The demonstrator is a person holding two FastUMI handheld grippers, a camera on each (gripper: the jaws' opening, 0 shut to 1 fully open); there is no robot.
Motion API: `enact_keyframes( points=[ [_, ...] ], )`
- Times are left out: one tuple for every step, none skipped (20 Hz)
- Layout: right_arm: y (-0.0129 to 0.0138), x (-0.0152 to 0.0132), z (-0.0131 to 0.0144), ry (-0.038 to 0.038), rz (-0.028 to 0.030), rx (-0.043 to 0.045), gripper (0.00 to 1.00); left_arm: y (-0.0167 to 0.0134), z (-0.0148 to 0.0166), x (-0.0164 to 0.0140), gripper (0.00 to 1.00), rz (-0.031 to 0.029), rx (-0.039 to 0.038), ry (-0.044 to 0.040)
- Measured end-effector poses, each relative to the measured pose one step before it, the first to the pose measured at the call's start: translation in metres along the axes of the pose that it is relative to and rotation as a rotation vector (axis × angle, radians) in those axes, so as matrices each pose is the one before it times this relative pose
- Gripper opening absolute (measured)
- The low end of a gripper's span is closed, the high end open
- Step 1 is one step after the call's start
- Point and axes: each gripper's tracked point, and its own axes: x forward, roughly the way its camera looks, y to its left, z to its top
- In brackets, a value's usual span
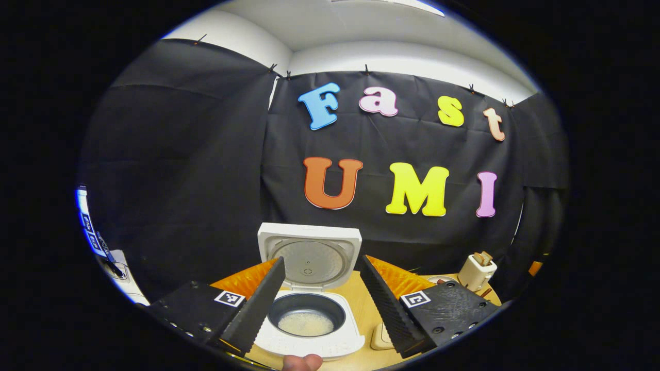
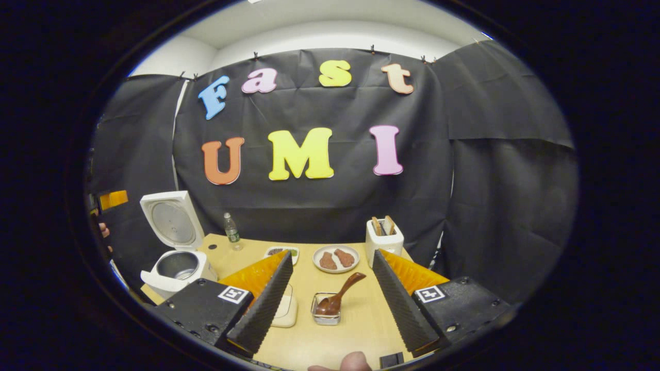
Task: Close the left gripper, press the button to open the rice cooker; take a wooden spoon from the chopstick holder with the right hand, scoop a spoonful of rice and pour it into the rice cooker, then put the wooden spoon back into the chopstick holder.
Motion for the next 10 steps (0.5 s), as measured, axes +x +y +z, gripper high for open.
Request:
enact_keyframes(
  points=[
    [-0.00145,0.00375,-0.00629,0.00941,0.00963,-0.00233,1.00,-0.00550,-0.00209,-0.00796,0.94,-0.01227,0.00270,0.00269],
    [-0.00429,0.00463,-0.00774,0.01055,0.00240,-0.00544,1.00,-0.00526,-0.00166,-0.00759,0.94,-0.00696,0.00679,-0.00223],
    [-0.00461,0.00363,-0.00630,0.01254,0.00134,-0.00644,1.00,-0.00237,-0.00195,-0.00721,0.94,0.00078,0.01019,-0.00423],
    [-0.00306,0.00304,-0.00706,0.01081,0.00418,-0.00100,1.00,-0.00289,-0.00159,-0.00645,0.94,-0.00110,0.01096,-0.00187],
    [-0.00344,0.00403,-0.00591,0.01251,0.00241,-0.00420,1.00,-0.00300,-0.00400,-0.00635,0.94,-0.00411,0.01801,0.00074],
    [-0.00327,0.00401,-0.00768,0.01375,0.00282,-0.00465,1.00,-0.00177,-0.00417,-0.00609,0.94,-0.00144,0.02285,0.00405],
    [-0.00392,0.00498,-0.00580,0.01064,0.00064,-0.00598,1.00,-0.00095,-0.00500,-0.00542,0.94,0.00084,0.01476,0.00365],
    [-0.00315,0.00562,-0.00803,0.01411,0.00427,-0.00544,1.00,-0.00366,-0.00459,-0.00489,0.94,-0.00470,0.00323,0.00891],
    [-0.00195,0.00583,-0.00752,0.01563,0.00896,-0.00610,0.99,0.00000,-0.00209,-0.00536,0.94,0.00200,-0.00083,0.00711],
    [-0.00086,0.00771,-0.00913,0.01910,0.01195,-0.00009,0.99,-0.00164,-0.00300,-0.00329,0.94,0.00566,-0.00684,0.00924]
  ],
)
